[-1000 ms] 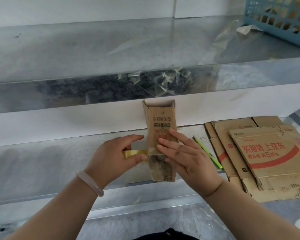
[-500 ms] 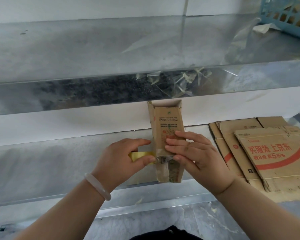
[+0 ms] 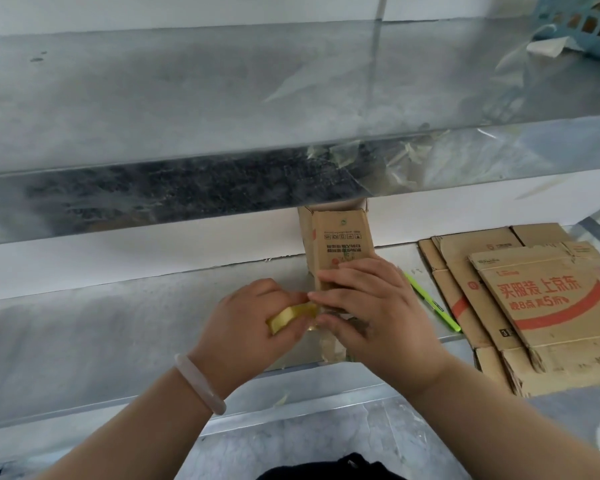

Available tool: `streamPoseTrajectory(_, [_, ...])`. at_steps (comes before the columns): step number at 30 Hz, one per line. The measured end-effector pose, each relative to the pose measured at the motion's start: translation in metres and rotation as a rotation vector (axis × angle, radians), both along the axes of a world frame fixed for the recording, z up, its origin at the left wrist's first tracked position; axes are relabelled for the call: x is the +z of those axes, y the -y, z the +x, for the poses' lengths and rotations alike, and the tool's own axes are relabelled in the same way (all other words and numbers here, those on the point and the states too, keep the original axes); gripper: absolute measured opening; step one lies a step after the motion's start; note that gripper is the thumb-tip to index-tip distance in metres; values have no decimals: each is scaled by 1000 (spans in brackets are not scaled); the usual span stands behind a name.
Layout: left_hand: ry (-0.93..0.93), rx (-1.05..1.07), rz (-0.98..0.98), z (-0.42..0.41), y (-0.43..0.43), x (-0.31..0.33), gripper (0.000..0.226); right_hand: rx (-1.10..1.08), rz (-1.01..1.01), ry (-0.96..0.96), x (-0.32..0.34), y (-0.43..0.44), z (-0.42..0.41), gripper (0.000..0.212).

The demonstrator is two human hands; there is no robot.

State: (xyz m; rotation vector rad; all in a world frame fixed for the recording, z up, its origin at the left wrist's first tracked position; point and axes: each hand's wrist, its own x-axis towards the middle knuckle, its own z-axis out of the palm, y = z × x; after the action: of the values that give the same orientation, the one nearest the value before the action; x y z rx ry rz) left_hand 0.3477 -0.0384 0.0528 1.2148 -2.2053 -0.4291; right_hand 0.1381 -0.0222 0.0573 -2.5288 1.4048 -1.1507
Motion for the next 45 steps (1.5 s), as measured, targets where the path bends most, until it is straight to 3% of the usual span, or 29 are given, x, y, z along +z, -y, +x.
streamPoseTrajectory(5, [-23, -78, -138, 12, 3, 1, 44, 39, -3, 117, -7, 6, -11, 24])
streamPoseTrajectory(10, [-4, -61, -261, 14, 5, 0, 40, 41, 9, 145, -9, 5, -9, 22])
streamPoseTrajectory(16, [74, -67, -149, 19, 7, 3, 47, 29, 23, 163, -11, 3, -10, 21])
streamPoseTrajectory(20, [92, -62, -84, 19, 3, 6, 37, 36, 28, 147, -11, 5, -12, 23])
streamPoseTrajectory(24, [-26, -7, -67, 3, -1, 5, 22, 75, -34, 58, -10, 6, -17, 24])
streamPoseTrajectory(27, [-88, 24, -50, -9, -2, 5, 13, 130, -70, 13, -7, 5, -24, 37])
streamPoseTrajectory(29, [-84, 30, -41, -12, -2, 7, 13, -5, 8, 198, -12, 0, -33, 46])
streamPoseTrajectory(31, [-81, 45, -19, -13, -4, 8, 15, -349, 188, 444, -23, 2, -55, 46])
streamPoseTrajectory(32, [-79, 55, -6, -12, -5, 8, 16, -549, 324, 426, -34, 6, -70, 46])
streamPoseTrajectory(34, [-73, 78, 16, -10, -8, 6, 17, -795, 662, 80, -61, 11, -98, 47])
streamPoseTrajectory(37, [-77, 96, 23, -8, -13, 4, 16, -840, 859, -264, -93, 8, -114, 32])
streamPoseTrajectory(39, [-86, 98, 26, -7, -15, 3, 16, -879, 848, -298, -99, 3, -115, 21])
streamPoseTrajectory(41, [-99, 99, 35, -7, -16, 3, 16, -889, 855, -315, -100, 1, -113, 24])
streamPoseTrajectory(43, [-110, 89, 38, -6, -16, 4, 17, -887, 876, -269, -101, -4, -112, 29])
streamPoseTrajectory(45, [-105, 80, 34, -6, -17, 5, 19, -913, 869, 4, -92, -15, -102, 37])
